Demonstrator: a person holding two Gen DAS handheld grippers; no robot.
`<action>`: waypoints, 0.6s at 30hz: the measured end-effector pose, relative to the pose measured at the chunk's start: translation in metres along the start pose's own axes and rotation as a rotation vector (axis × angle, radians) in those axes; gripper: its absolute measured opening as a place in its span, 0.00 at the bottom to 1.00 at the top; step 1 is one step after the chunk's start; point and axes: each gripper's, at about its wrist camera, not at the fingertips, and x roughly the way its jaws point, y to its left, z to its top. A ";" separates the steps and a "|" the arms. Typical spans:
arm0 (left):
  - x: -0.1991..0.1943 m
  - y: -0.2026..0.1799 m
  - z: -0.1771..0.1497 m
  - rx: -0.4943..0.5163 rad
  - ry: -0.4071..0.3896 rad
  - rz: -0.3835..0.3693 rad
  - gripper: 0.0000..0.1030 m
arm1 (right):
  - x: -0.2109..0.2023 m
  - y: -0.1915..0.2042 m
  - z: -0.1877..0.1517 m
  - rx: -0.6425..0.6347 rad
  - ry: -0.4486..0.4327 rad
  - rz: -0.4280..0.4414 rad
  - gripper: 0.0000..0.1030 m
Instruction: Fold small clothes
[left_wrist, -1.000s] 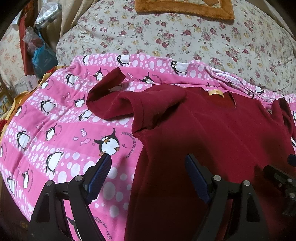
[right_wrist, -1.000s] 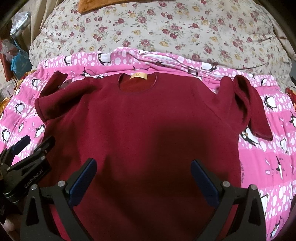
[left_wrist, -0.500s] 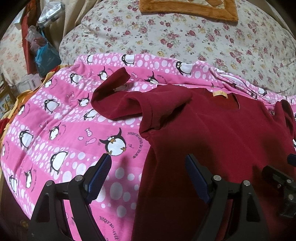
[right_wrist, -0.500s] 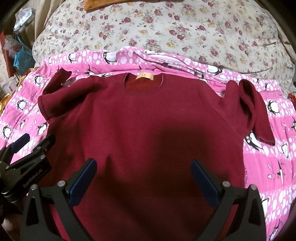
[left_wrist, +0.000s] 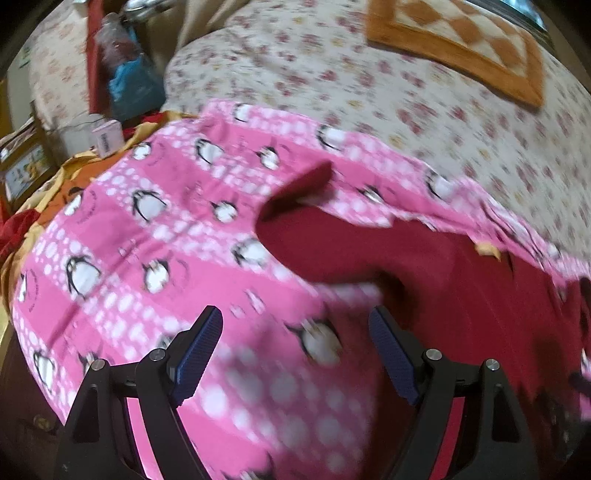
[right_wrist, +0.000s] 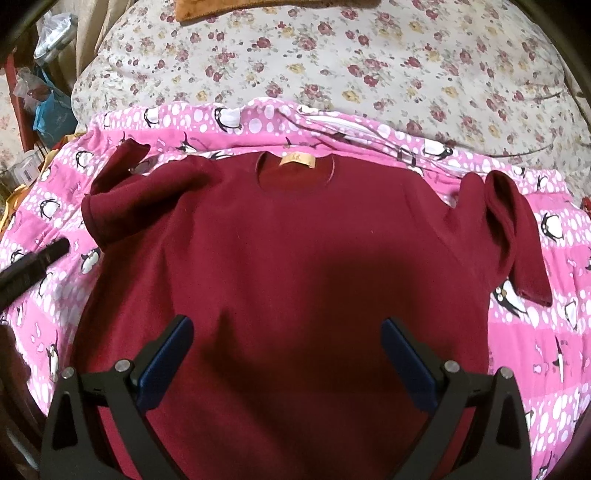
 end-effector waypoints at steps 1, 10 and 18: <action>0.004 0.003 0.005 -0.001 -0.003 0.010 0.62 | 0.001 0.000 0.001 -0.001 0.000 0.004 1.00; 0.073 0.019 0.066 0.011 0.011 0.040 0.62 | 0.017 0.007 0.004 -0.023 0.038 0.007 1.00; 0.154 -0.001 0.099 0.130 0.067 0.117 0.44 | 0.022 0.008 0.005 -0.030 0.062 0.029 1.00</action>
